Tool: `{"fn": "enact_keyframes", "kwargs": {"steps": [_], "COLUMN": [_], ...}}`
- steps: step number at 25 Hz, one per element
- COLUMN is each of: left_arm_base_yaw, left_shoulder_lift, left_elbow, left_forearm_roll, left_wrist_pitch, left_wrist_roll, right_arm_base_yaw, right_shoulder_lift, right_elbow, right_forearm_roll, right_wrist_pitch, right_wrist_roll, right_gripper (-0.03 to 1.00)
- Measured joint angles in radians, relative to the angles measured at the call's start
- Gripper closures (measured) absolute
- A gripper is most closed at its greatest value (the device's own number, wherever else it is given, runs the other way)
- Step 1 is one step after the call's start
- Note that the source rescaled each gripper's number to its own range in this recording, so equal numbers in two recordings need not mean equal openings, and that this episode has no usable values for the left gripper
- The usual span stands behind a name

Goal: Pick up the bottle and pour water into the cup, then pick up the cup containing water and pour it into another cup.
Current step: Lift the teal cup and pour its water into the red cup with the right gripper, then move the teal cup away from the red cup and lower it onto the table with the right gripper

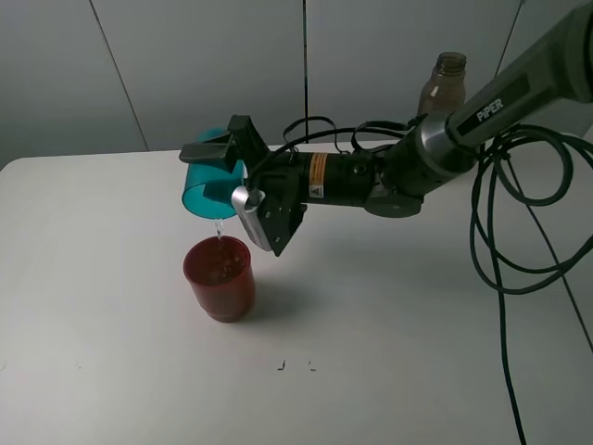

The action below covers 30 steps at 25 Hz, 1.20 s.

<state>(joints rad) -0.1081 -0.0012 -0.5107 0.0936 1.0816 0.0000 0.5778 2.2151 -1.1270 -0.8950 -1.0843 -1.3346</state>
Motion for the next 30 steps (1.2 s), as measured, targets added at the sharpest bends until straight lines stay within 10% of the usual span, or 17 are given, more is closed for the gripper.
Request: {"fn": "enact_keyframes", "kwargs": {"steps": [15, 30], "left_arm_base_yaw": [0.0, 0.0], "left_shoulder_lift": [0.0, 0.0], "left_elbow": [0.0, 0.0], "left_forearm_roll": [0.0, 0.0], "left_wrist_pitch": [0.0, 0.0], "left_wrist_roll": [0.0, 0.0], "right_arm_base_yaw": [0.0, 0.0], "right_shoulder_lift": [0.0, 0.0], "right_elbow": [0.0, 0.0], "right_forearm_roll": [-0.037, 0.185], "right_wrist_pitch": [-0.033, -0.035], "right_wrist_roll": [-0.012, 0.873], "right_gripper": [0.9, 0.9]}}
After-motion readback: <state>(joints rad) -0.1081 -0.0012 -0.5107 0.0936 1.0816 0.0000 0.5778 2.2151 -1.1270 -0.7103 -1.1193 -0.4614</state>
